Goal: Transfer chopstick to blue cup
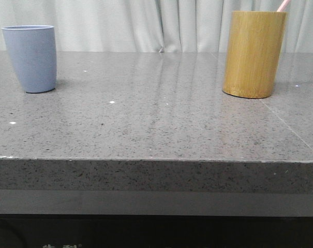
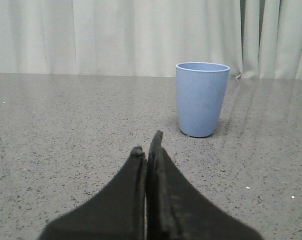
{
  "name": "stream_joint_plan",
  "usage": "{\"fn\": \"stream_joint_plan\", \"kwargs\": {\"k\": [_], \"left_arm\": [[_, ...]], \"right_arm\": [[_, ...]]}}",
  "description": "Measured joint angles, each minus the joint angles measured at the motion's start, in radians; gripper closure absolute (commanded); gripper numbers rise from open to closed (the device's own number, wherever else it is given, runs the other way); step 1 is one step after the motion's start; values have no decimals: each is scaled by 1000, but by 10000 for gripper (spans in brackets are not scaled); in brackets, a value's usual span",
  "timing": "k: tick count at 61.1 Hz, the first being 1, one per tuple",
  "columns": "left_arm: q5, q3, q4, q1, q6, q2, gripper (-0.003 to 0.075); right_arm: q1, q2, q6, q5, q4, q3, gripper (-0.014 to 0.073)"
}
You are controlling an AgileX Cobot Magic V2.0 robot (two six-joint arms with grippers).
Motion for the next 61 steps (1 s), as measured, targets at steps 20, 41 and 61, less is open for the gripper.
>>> {"fn": "stream_joint_plan", "kwargs": {"k": [20,41,61], "left_arm": [[0,0,0,0,0,0,739],[0,0,0,0,0,0,739],[-39,-5,-31,0,0,0,739]], "right_arm": [[0,0,0,0,0,0,662],[0,0,0,0,0,0,662],[0,0,0,-14,21,-11,662]]}}
